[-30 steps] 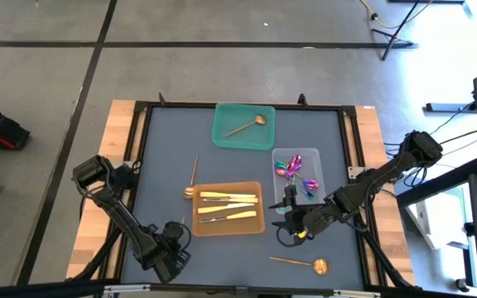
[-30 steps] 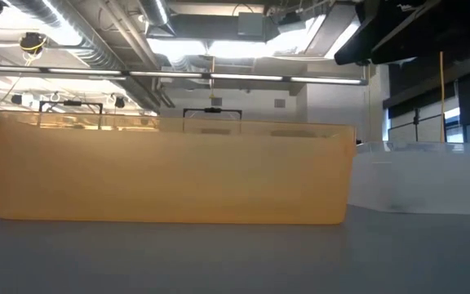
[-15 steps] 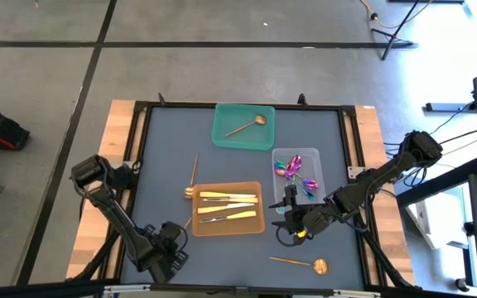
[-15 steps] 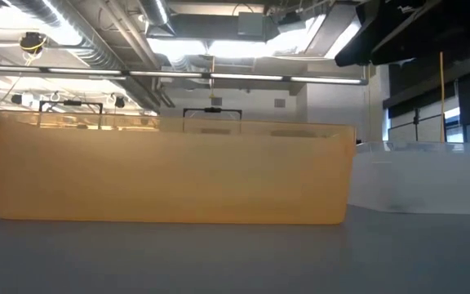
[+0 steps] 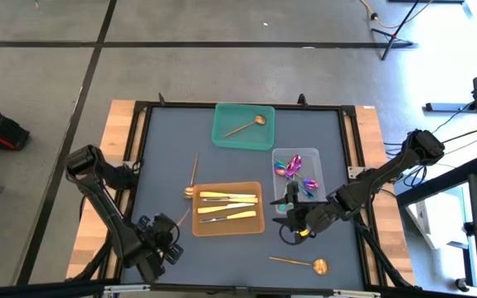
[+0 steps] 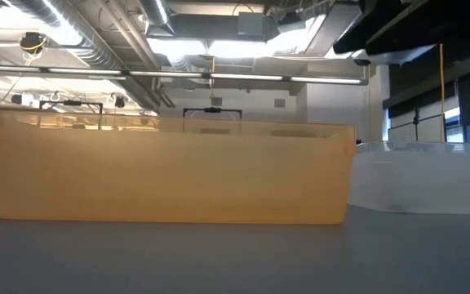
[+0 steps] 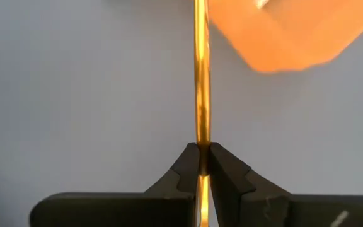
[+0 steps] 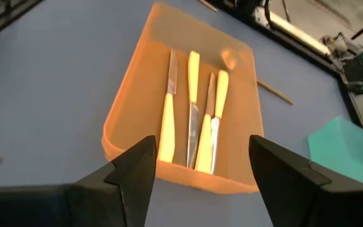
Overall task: Sort silverware by color (type)
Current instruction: Put the gold spoon into the green bin
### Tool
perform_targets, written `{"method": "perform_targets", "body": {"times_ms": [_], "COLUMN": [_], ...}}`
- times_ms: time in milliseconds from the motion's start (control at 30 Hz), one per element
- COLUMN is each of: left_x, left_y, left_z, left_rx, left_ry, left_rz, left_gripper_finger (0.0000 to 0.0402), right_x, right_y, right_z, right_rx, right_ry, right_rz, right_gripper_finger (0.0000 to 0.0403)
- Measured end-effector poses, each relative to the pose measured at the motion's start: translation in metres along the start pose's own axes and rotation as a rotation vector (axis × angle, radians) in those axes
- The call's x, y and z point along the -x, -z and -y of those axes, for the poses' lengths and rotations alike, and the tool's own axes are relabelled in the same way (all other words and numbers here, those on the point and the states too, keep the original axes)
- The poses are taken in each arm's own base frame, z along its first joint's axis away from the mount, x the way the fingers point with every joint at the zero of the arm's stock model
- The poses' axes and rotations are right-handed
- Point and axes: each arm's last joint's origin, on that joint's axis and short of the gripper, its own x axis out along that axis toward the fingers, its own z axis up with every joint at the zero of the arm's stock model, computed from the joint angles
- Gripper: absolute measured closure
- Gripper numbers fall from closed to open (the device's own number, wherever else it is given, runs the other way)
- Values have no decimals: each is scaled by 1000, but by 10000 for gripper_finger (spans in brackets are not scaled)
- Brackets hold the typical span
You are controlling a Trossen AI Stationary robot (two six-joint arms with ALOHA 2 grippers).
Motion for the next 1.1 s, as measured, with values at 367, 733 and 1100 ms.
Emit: {"method": "perform_targets", "body": {"times_ms": [367,733,1100], "left_x": [27,28,3], "left_y": [-45,-100,-167], "left_z": [-12,-14,-11], "left_rx": [-108,-228,-389], "left_ry": [67,29,-54], "left_rz": [200,248,239], "left_gripper_finger": [385,385,385], "right_x": [12,12,12], "right_y": [-8,-3,9], "right_z": [9,8,7], "right_rx": [57,46,40], "right_ry": [31,25,9], "right_rz": [63,21,-89], "right_gripper_finger": [164,164,164]}}
